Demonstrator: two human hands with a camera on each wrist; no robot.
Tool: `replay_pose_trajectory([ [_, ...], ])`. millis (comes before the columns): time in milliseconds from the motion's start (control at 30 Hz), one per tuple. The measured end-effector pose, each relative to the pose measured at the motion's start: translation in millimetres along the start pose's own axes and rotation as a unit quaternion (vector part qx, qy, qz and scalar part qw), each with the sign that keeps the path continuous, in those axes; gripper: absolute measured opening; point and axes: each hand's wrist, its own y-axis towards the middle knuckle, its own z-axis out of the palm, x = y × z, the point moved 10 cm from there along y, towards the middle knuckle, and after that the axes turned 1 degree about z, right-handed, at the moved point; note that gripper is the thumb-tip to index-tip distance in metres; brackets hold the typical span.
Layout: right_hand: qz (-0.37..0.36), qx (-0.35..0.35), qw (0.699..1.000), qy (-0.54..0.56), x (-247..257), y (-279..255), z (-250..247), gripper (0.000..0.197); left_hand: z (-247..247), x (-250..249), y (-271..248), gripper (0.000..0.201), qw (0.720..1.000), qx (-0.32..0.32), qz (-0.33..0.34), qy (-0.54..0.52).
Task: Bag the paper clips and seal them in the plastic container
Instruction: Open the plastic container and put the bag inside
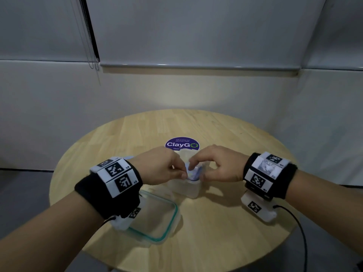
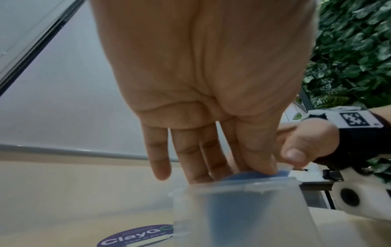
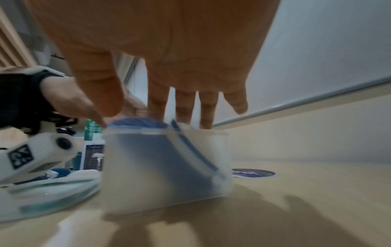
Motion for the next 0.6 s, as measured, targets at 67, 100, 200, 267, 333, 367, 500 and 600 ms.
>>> replay_pose_trajectory([
  [67,-0.068,-0.043,0.997,-0.014,18.7,-5.6,-1.9,0.03,3.2,-3.5,2.0,0.022,1.0,0.01,0.003,0.003],
  [100,-0.089,-0.05,0.994,-0.031,25.6,-8.0,0.4,0.027,5.2,-2.7,3.4,0.021,1.0,0.014,-0.004,-0.002],
  [200,-0.078,-0.035,0.995,-0.046,23.2,-9.3,11.2,0.029,12.8,2.6,3.6,0.026,0.998,0.041,-0.042,0.012],
  [267,-0.057,-0.022,0.998,-0.033,18.2,-9.6,13.8,0.03,12.1,2.2,0.6,0.026,0.999,0.032,-0.043,-0.002],
  [333,-0.045,-0.018,0.998,-0.029,14.8,-9.0,13.4,0.031,-6.5,6.3,-7.9,0.023,0.997,-0.041,-0.039,-0.051],
  [367,-0.043,-0.012,0.998,-0.035,14.8,-8.7,14.2,0.032,-20.2,14.5,-16.2,0.026,0.992,-0.088,-0.053,-0.072],
  [500,-0.071,0.011,0.995,-0.065,19.4,-8.2,23.6,0.037,-21.9,67.2,-56.8,0.009,0.981,-0.043,-0.187,0.018],
  [600,-0.086,0.005,0.994,-0.064,21.9,-9.3,24.5,0.036,13.0,81.8,-76.5,0.029,0.969,0.087,-0.221,0.063],
])
